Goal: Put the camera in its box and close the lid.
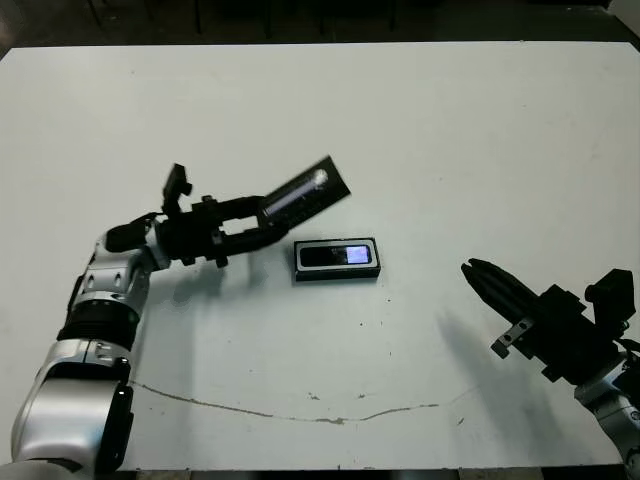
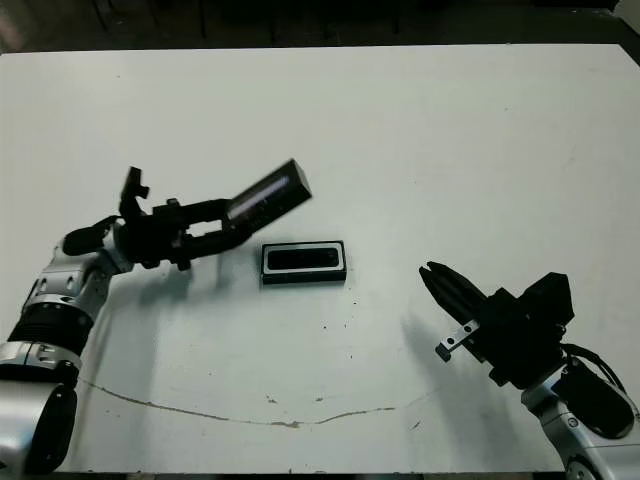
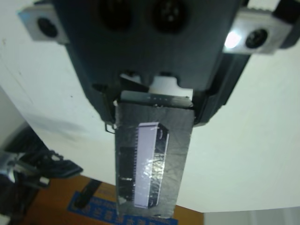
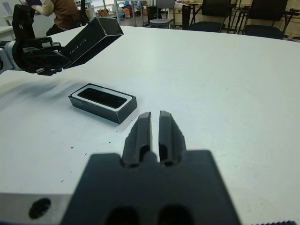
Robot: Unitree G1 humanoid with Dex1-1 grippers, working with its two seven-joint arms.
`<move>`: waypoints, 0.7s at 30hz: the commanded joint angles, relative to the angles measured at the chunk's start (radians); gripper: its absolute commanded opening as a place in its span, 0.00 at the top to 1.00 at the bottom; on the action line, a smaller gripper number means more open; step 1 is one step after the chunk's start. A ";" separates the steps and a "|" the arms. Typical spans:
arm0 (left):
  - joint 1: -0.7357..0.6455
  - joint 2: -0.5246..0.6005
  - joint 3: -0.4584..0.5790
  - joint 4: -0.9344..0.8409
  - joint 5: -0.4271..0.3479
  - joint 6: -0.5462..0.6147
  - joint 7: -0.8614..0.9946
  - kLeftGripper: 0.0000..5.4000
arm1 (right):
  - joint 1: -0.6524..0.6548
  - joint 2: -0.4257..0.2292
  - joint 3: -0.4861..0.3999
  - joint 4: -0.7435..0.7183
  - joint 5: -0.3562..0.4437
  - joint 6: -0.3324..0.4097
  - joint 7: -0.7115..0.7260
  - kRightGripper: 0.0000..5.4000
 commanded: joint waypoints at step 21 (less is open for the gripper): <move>0.037 -0.004 -0.087 0.054 0.136 -0.118 0.038 0.52 | 0.015 -0.008 0.001 0.013 -0.009 0.005 -0.004 1.00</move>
